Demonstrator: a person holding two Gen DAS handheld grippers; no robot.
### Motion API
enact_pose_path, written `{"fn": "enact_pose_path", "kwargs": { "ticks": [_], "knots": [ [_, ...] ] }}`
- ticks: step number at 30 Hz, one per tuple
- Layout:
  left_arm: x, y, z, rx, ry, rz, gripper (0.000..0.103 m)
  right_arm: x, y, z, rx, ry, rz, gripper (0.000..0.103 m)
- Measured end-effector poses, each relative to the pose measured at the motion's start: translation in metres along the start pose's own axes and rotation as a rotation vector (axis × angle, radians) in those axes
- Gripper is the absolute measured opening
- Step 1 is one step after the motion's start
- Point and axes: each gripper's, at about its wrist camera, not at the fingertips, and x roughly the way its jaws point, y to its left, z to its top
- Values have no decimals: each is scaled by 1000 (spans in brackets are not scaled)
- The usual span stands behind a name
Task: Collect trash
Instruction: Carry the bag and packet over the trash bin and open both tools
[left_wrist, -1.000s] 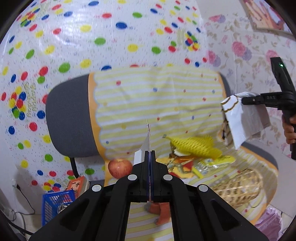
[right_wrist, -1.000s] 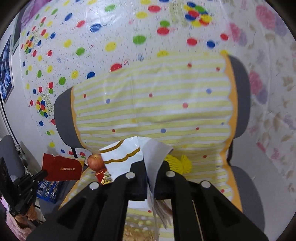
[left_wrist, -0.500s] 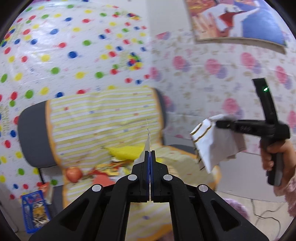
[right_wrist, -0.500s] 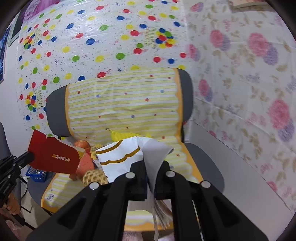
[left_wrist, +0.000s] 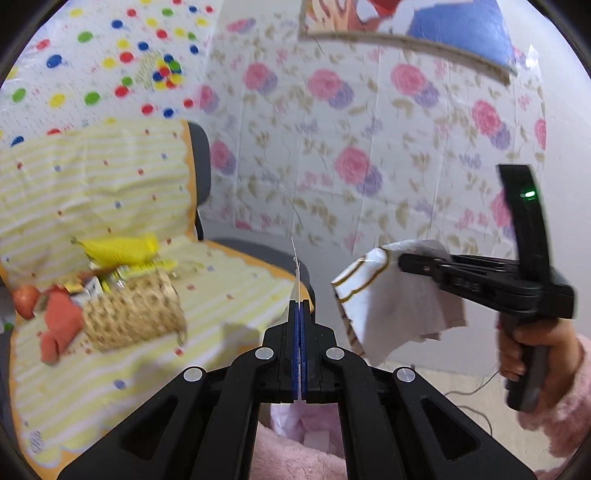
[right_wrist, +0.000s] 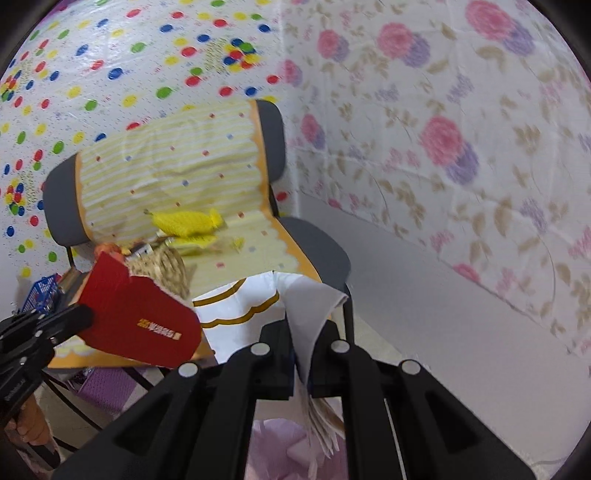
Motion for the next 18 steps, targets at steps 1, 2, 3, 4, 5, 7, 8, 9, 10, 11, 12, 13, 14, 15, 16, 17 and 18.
{"fn": "enact_pose_path", "kwargs": {
  "ticks": [1,2,3,4,5,7,8,9,10,11,12,13,14,15,16,17,18],
  "knots": [
    [3,-3,-6,-3,9,-4,0,-1,-3,-8,16,16,-1,4],
    [8,-6,-12,-13,22,-15,0,-2,-6,-14,27,26,-2,4],
    [12,-10,-17,-20,33,-21,0,-2,-8,-23,40,40,-18,4],
    [14,-11,-21,-21,40,-24,0,-2,-9,-30,43,46,-32,4],
    [17,-13,-26,-25,52,-39,0,-2,-9,-34,43,49,-47,4],
    [23,-16,-34,-34,76,-61,0,2,-10,-45,33,57,-102,4],
    [28,-17,-38,-36,92,-70,0,6,-10,-51,27,69,-122,4],
    [33,-18,-41,-38,111,-82,0,10,-11,-54,24,78,-130,4],
    [36,-19,-42,-41,122,-92,0,14,-11,-57,20,86,-142,4],
    [40,-19,-44,-42,132,-103,0,17,-11,-60,18,91,-150,4],
    [45,-21,-46,-36,142,-110,0,22,-12,-63,17,100,-158,4],
    [49,-22,-47,-31,147,-115,0,27,-14,-66,24,111,-158,4],
    [55,-23,-49,-27,156,-125,0,33,-16,-68,35,122,-154,4],
    [62,-23,-49,-28,170,-130,0,37,-18,-70,42,131,-153,4],
    [67,-23,-50,-29,180,-134,0,42,-20,-71,48,140,-150,4],
    [72,-23,-50,-30,190,-136,0,46,-21,-72,51,144,-150,4],
    [78,-23,-51,-33,202,-134,0,52,-22,-73,53,152,-154,4]
  ]
}}
